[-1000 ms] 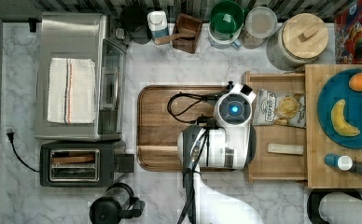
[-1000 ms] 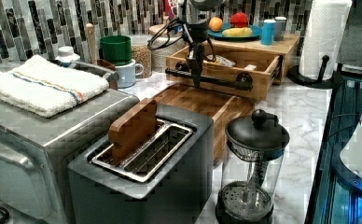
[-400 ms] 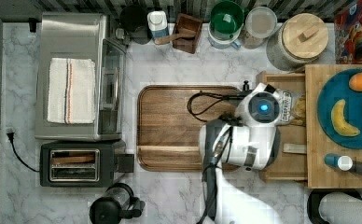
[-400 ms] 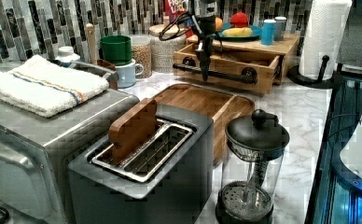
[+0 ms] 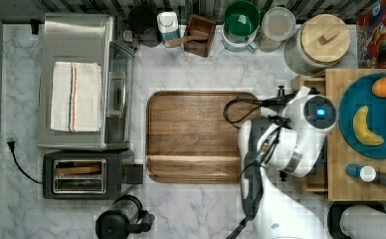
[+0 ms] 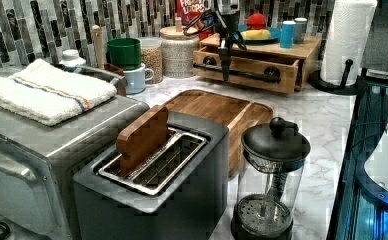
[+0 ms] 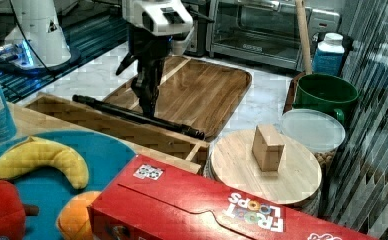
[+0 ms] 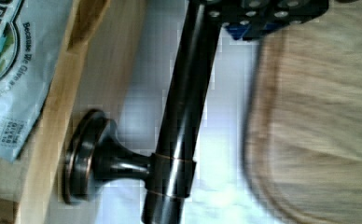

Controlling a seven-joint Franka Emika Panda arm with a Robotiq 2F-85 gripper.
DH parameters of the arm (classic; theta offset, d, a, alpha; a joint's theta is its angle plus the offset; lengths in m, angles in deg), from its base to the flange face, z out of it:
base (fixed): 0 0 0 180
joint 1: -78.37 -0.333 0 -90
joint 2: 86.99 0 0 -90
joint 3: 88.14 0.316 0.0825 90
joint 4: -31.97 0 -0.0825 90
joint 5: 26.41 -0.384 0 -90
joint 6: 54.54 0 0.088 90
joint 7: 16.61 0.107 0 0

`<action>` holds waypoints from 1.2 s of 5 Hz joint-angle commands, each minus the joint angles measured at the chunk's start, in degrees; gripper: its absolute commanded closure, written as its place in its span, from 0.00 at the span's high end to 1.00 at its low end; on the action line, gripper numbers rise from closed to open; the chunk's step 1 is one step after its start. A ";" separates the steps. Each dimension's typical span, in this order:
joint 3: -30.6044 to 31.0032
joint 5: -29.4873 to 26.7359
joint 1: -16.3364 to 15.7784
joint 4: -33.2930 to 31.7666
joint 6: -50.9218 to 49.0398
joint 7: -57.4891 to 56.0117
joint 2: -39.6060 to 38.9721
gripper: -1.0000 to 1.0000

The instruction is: Close the drawer.

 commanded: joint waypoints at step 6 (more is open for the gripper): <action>-7.51 5.54 9.38 11.12 -0.34 -4.02 -3.80 0.00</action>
